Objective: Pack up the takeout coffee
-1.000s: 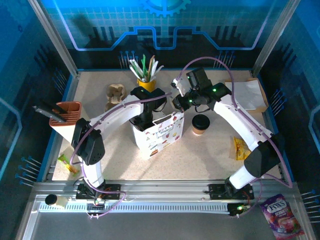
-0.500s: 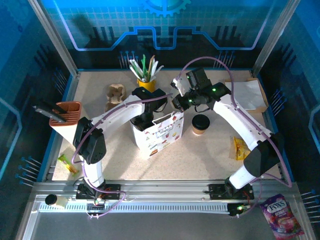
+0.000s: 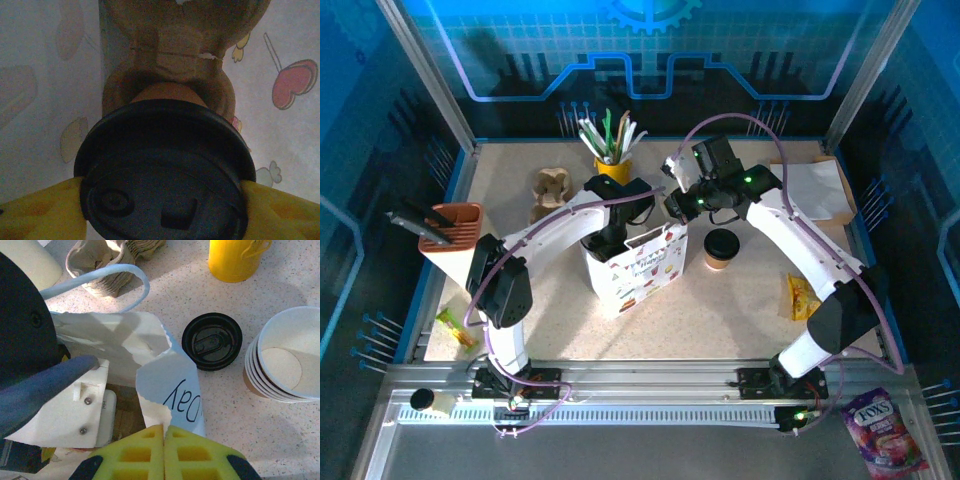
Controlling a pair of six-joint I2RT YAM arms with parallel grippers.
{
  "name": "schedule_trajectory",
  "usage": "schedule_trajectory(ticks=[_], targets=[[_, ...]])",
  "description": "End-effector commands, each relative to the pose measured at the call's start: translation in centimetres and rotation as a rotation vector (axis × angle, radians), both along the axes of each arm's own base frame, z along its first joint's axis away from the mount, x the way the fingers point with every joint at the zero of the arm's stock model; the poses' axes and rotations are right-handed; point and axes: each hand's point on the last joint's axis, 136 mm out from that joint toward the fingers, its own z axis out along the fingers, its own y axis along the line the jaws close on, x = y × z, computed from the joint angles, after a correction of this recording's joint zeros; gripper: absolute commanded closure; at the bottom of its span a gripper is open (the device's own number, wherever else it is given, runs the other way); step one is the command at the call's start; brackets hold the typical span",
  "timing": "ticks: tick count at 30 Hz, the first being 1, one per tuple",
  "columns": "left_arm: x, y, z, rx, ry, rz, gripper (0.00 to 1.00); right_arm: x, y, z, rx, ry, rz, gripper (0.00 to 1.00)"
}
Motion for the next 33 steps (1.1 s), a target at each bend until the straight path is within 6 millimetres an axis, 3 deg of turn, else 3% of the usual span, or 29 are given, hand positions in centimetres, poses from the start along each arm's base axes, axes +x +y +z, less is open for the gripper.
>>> schedule_trajectory(ticks=[1,33], targets=[[-0.13,0.23,-0.66,-0.001,0.026,-0.004,0.49,0.34,-0.33,-0.9,-0.021,0.023,0.0,0.92],[-0.16,0.39,-1.52,0.019,0.057,-0.003,0.49,0.4,-0.25,-1.03,-0.02,0.029,0.0,0.92]])
